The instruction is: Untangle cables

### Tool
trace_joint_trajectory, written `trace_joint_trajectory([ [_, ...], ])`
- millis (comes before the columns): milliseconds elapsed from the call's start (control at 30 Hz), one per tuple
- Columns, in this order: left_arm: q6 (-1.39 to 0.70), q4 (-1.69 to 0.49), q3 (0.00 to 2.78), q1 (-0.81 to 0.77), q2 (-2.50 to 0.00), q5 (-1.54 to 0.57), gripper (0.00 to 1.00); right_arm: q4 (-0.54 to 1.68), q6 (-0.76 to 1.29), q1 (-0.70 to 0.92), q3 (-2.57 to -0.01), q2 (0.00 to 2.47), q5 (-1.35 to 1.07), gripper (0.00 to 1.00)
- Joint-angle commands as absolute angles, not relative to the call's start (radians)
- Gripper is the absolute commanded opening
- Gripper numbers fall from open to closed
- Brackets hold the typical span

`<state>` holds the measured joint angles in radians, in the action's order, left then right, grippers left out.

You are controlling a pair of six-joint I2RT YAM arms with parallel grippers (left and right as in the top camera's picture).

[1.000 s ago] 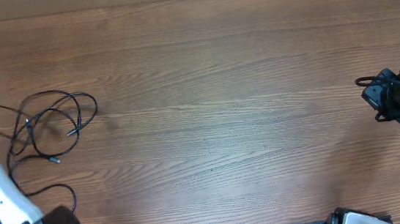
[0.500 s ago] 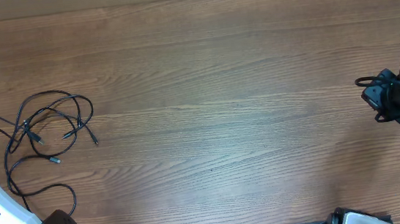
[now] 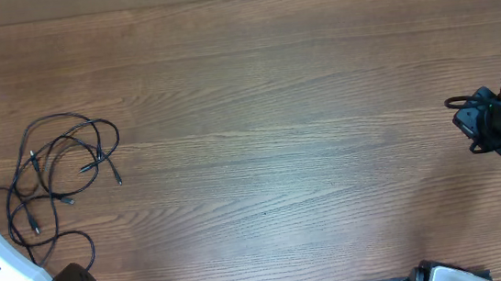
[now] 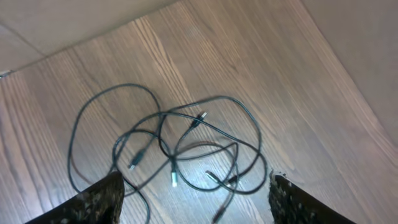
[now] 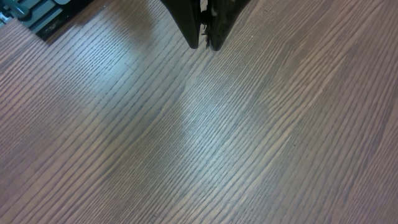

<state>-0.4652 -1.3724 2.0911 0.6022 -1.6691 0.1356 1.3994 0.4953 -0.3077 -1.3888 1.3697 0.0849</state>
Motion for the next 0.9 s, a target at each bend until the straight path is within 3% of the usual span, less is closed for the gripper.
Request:
trace_joint_trajectory([
  [0,-0.415,-1.374,2.106,0.595,-1.664,0.030,0.74,1.398,0.489,-0.312,-1.413,1.358,0.088,0.04],
  [267,-0.223,-1.379,2.106,0.369,-1.664,-0.049,0.72,1.390,0.485,-0.309,-1.413,1.358,0.031,0.04],
  [533,-0.244,-1.641,2.085,0.193,-1.664,0.002,0.76,1.291,0.226,-0.264,-1.413,1.359,-0.342,0.04],
  [633,-0.266,-1.690,2.066,0.157,-1.664,0.002,0.76,1.280,0.200,-0.203,-1.413,1.362,-0.342,0.13],
  [733,-0.266,-1.690,2.022,0.118,-1.663,-0.006,0.75,1.280,0.146,-0.106,-1.413,1.375,-0.340,0.30],
  [800,-0.265,-1.690,1.984,0.082,-1.663,-0.024,0.59,1.280,0.143,-0.056,-1.413,1.386,-0.323,0.43],
  [833,-0.265,-1.690,1.963,0.064,-1.663,-0.023,0.44,1.280,0.143,-0.034,-1.413,1.393,-0.311,0.51],
  [867,-0.260,-1.690,1.942,0.044,-1.663,-0.023,0.32,1.280,0.144,-0.022,-1.413,1.398,-0.308,0.52],
])
